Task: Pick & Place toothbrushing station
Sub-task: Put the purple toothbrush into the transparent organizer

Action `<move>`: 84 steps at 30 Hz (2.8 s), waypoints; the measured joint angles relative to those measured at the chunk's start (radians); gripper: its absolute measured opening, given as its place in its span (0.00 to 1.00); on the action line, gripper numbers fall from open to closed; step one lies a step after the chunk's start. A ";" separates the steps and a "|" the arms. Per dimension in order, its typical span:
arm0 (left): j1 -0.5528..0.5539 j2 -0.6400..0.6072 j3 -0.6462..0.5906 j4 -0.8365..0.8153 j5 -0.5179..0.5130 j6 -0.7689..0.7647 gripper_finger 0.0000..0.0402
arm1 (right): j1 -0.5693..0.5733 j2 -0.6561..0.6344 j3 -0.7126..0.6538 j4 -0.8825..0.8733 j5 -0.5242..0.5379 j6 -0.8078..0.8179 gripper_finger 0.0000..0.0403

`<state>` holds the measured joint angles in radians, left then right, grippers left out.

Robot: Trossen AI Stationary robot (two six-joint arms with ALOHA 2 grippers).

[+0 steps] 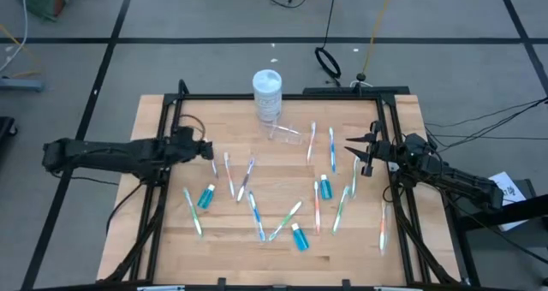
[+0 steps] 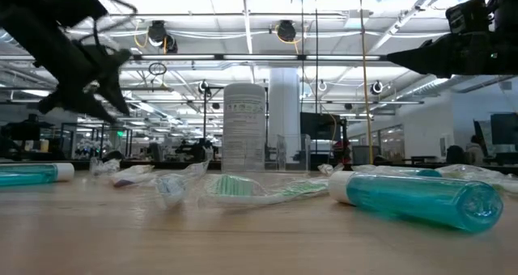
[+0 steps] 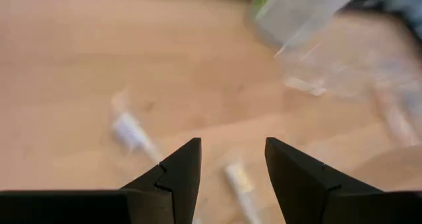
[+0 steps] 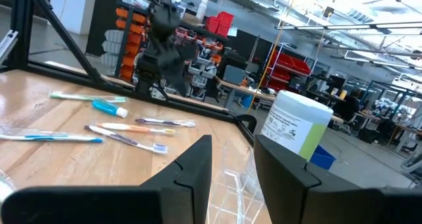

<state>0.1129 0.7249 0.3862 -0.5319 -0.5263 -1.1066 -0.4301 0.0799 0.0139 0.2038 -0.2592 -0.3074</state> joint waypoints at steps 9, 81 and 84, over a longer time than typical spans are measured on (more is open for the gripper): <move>0.232 0.202 0.000 0.007 0.121 0.027 0.43 | 0.000 0.000 0.000 0.000 0.000 0.000 0.26; 0.386 0.595 -0.001 0.432 0.237 0.480 0.43 | 0.000 0.000 0.000 0.000 0.000 -0.012 0.26; 0.386 0.595 -0.001 0.430 0.238 0.481 0.43 | 0.000 0.000 0.000 0.000 0.000 -0.012 0.26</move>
<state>0.4988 1.3201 0.3855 -0.1019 -0.2886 -0.6259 -0.4302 0.0795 0.0141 0.2034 -0.2592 -0.3191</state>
